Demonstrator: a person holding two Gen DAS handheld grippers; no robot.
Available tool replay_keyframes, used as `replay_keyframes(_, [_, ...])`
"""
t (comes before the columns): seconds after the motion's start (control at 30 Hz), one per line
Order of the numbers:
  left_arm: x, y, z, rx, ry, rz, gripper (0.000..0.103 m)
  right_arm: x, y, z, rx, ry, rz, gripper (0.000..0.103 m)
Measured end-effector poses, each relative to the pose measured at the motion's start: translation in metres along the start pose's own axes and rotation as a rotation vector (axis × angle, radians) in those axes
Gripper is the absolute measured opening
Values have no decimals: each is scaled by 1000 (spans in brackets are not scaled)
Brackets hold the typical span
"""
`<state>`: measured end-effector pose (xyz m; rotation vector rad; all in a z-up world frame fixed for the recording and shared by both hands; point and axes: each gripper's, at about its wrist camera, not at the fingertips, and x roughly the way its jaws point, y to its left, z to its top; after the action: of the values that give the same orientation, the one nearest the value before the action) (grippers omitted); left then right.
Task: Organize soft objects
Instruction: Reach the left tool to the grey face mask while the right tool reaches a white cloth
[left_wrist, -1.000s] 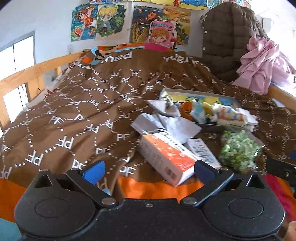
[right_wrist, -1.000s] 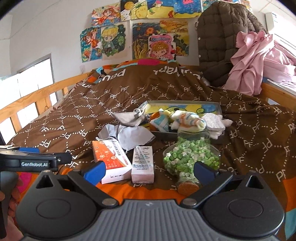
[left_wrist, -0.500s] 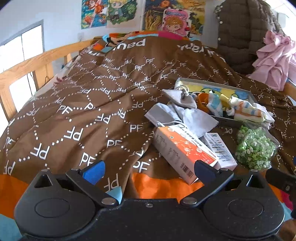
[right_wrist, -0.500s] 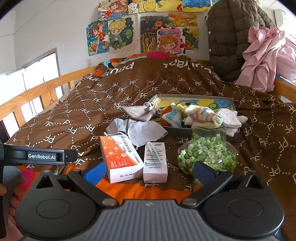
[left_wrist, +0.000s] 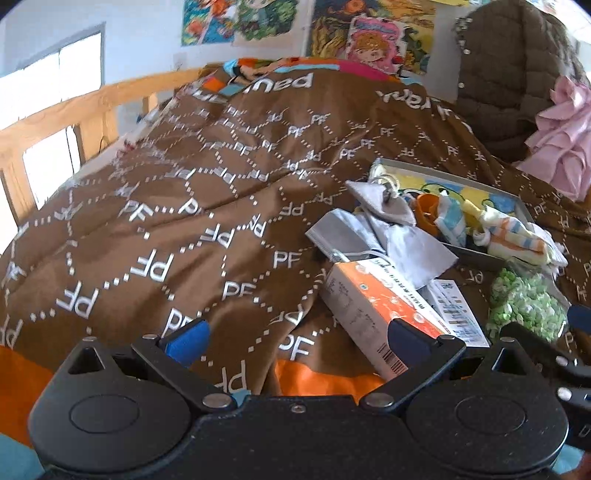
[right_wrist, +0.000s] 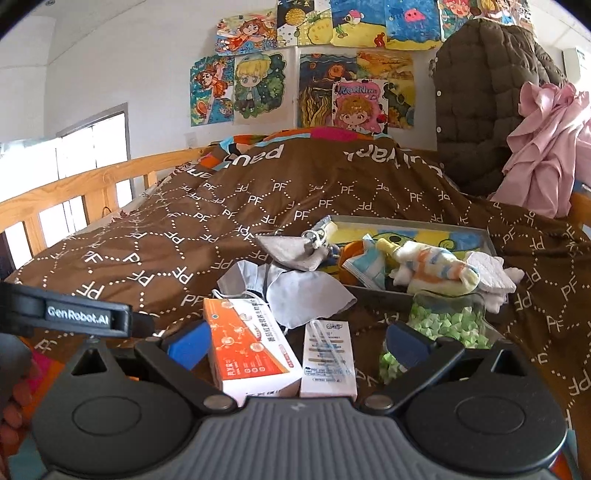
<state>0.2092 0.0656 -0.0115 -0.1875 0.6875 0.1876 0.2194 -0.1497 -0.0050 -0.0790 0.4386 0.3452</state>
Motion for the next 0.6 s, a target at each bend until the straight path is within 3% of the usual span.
replay_keyframes(0.2, [12, 12, 1, -75, 3, -5, 102, 14, 1, -1, -5, 9, -19, 103])
replay_keyframes(0.47, [12, 8, 4, 18, -131, -13, 102, 36, 12, 2, -34, 29, -63, 103])
replay_keyframes(0.6, [23, 10, 7, 18, -177, -37, 102, 45, 18, 0, -75, 39, -81, 103])
